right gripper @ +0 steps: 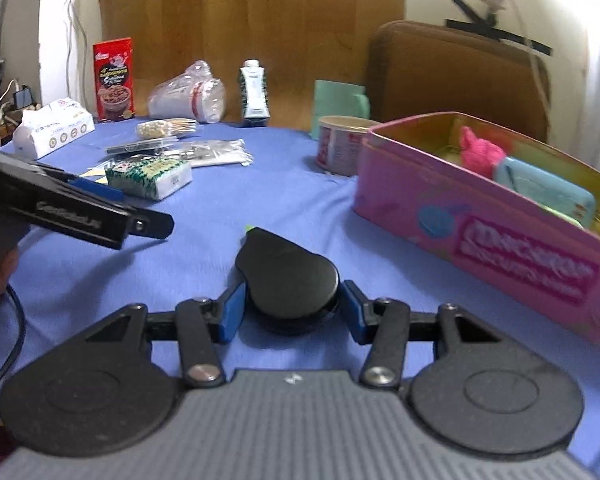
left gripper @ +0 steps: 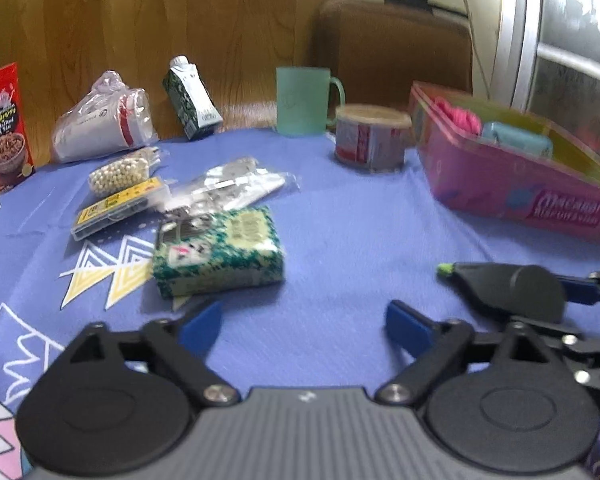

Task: Organize soft objects
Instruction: 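Grasp the black oval mouse with the right gripper and lift it, then carry the black mouse into the pink tin and open the right gripper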

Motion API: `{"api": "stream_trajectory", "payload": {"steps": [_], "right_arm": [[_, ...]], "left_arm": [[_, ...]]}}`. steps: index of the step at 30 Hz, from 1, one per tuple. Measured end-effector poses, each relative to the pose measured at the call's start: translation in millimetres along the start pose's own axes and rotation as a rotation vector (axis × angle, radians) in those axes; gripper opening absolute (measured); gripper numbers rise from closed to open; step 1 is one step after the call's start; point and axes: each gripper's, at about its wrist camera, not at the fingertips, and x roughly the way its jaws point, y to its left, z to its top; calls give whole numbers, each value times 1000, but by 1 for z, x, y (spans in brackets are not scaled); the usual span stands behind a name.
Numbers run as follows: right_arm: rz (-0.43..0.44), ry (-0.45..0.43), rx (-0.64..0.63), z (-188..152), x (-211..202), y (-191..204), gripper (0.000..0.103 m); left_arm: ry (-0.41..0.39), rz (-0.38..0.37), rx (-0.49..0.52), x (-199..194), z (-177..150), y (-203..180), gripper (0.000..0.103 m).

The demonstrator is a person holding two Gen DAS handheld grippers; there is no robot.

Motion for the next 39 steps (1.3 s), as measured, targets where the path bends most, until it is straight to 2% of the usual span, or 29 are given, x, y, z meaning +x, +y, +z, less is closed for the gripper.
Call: {"api": "stream_trajectory", "payload": {"steps": [4, 22, 32, 34, 39], "right_arm": [[-13, -11, 32, -8, -10, 1, 55], [-33, -51, 57, -13, -20, 1, 59], [-2, -50, 30, -8, -13, 3, 60], [9, -41, 29, -8, -11, 4, 57], [10, -31, 113, -7, -8, 0, 56]], "left_arm": [[32, 37, 15, 3, 1, -9, 102], [81, 62, -7, 5, 8, -11, 102], [92, 81, -22, 6, 9, -13, 102], [94, 85, -26, 6, 9, -14, 102], [96, 95, -34, 6, 9, -16, 102]]}}
